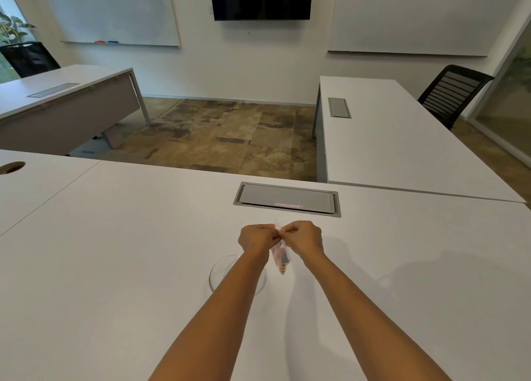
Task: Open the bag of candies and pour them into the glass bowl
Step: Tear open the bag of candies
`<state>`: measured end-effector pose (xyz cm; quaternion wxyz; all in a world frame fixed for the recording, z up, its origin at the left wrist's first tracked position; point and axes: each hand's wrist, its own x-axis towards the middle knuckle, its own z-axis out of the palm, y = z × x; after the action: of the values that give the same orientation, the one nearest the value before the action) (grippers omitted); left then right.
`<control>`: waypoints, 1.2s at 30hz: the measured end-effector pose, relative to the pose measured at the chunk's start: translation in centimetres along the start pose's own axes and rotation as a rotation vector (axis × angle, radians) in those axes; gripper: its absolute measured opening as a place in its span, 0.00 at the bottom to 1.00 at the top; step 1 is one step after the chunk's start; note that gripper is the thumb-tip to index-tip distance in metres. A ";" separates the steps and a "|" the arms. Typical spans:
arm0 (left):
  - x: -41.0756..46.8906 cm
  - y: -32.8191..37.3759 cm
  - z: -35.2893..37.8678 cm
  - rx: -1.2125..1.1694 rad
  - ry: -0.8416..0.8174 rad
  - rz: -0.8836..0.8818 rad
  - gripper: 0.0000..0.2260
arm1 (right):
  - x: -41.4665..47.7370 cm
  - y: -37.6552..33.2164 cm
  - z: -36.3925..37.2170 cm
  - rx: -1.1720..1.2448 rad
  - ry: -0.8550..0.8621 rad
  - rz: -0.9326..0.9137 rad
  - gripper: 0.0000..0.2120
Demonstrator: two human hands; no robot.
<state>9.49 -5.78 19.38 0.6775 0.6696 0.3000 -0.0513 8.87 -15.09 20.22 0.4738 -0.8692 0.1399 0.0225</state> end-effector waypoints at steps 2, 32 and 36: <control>-0.1 0.0 0.0 -0.023 0.001 -0.015 0.08 | -0.2 -0.1 0.0 -0.038 0.004 -0.012 0.11; -2.0 -0.5 0.9 0.750 0.072 0.571 0.04 | -0.6 1.4 -0.5 -0.314 0.090 -0.234 0.05; -2.2 -0.3 0.5 0.922 0.019 0.592 0.11 | -0.4 1.4 -1.1 -0.419 0.033 -0.208 0.12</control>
<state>7.74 -6.99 20.12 0.2965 0.9534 0.0513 0.0214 7.99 -16.61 19.74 0.2804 -0.9585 0.0495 -0.0119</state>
